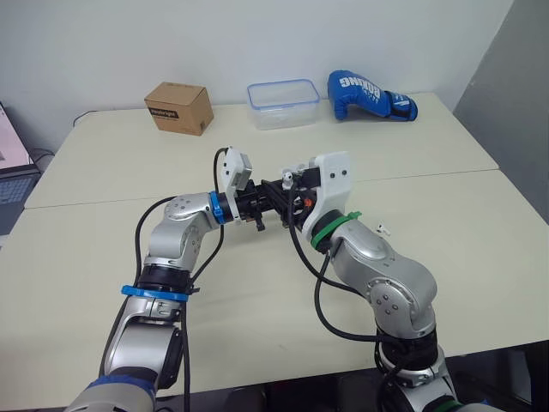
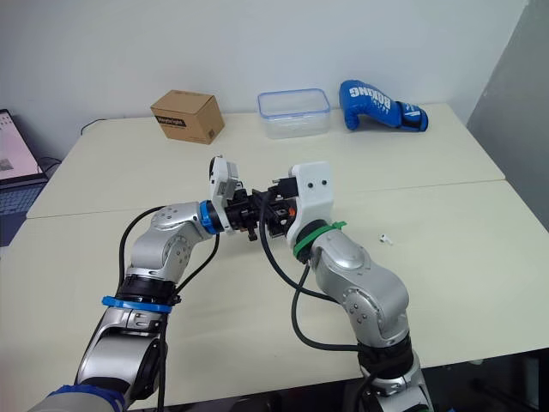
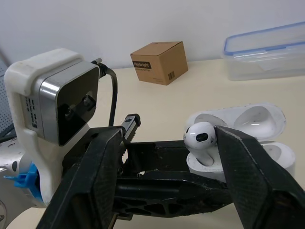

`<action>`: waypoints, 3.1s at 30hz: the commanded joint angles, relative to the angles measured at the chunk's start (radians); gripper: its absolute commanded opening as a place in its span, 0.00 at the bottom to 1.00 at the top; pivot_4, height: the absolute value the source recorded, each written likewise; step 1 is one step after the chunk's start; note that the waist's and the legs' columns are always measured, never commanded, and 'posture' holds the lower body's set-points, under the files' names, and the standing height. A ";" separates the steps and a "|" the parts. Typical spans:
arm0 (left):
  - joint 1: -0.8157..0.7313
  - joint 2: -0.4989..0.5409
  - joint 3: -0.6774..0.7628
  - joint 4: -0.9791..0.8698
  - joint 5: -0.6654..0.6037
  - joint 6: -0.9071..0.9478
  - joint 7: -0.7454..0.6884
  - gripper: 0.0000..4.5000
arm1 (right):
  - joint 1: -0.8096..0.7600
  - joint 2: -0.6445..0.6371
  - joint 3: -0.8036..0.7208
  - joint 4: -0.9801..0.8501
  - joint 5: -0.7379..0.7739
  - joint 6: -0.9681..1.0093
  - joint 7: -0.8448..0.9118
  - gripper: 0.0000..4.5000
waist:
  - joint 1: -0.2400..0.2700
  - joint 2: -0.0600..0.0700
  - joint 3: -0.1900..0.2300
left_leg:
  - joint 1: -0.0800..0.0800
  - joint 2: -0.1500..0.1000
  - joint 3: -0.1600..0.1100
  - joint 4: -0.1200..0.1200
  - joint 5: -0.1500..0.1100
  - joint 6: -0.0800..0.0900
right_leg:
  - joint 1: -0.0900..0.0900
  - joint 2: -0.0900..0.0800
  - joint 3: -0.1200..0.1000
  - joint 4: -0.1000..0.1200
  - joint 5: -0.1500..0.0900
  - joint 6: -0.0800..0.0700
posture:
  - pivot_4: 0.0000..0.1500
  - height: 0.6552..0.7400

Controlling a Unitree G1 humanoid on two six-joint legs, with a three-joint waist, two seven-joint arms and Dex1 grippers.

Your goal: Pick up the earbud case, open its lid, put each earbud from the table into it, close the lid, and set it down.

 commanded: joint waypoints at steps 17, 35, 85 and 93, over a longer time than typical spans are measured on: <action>0.009 0.049 0.041 -0.060 -0.040 -0.020 -0.050 0.18 | -0.048 -0.193 -0.258 -0.159 0.301 0.142 0.300 0.68 | 0.000 0.000 0.000 | 0.000 0.000 0.000 0.000 0.000 0.000 | 0.000 0.000 0.000 -0.001 0.000 0.000 | 1.00 0.89; 0.177 0.122 0.056 -0.245 -0.113 -0.005 -0.140 0.18 | -0.482 -1.084 0.302 0.485 -0.114 -0.028 1.175 0.68 | 0.000 -0.001 0.001 | 0.000 0.001 0.009 -0.001 0.000 0.001 | 0.001 0.000 0.001 -0.003 0.000 0.001 | 1.00 0.89; 0.284 0.141 0.038 -0.395 -0.146 0.024 -0.068 0.18 | -0.565 -0.766 0.424 1.032 -0.598 -0.127 1.367 0.48 | 0.003 -0.001 0.001 | -0.001 0.000 0.008 0.000 0.000 0.000 | 0.000 -0.002 0.000 -0.003 0.000 0.000 | 1.00 0.89; 0.282 0.143 0.039 -0.384 -0.144 0.018 -0.072 0.18 | -0.560 -0.763 0.417 1.028 -0.614 -0.131 1.371 0.18 | 0.003 -0.001 0.001 | -0.001 0.000 0.008 0.000 0.000 0.000 | 0.000 -0.002 0.000 -0.003 0.000 0.000 | 1.00 0.89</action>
